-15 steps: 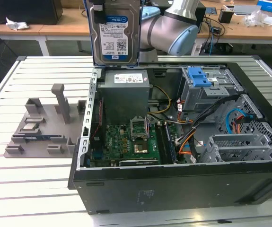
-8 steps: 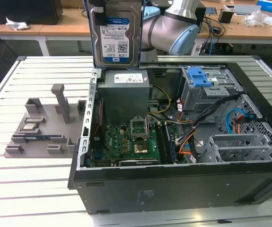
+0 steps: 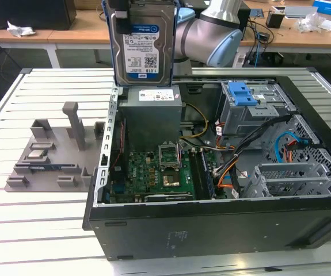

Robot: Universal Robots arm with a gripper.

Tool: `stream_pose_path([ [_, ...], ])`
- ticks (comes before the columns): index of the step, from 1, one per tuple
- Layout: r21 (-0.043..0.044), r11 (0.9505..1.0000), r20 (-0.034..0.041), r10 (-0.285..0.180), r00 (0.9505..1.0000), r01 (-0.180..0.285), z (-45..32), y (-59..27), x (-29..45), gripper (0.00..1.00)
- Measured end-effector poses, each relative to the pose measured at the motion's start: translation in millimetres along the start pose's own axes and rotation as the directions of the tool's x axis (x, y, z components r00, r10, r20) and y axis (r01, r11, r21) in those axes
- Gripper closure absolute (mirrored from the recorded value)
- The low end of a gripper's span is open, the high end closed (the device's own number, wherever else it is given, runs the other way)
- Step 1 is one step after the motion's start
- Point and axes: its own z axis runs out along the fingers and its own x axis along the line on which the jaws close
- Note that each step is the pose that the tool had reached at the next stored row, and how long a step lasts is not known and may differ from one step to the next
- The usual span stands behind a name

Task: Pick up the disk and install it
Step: 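Pick up the disk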

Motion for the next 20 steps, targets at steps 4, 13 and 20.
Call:
stream_pose_path([
  [4, 0.0, 1.0, 0.0, 0.0, 1.0, 0.0, 0.0, -1.1, 4.4, 0.63],
  [13, 0.0, 1.0, 0.0001, 0.0, 1.0, 0.0, 0.0, -3.2, 12.9, 0.63],
  [20, 0.0, 1.0, 0.0001, 0.0, 1.0, 0.0, 0.0, -6.0, 23.4, 0.63],
])
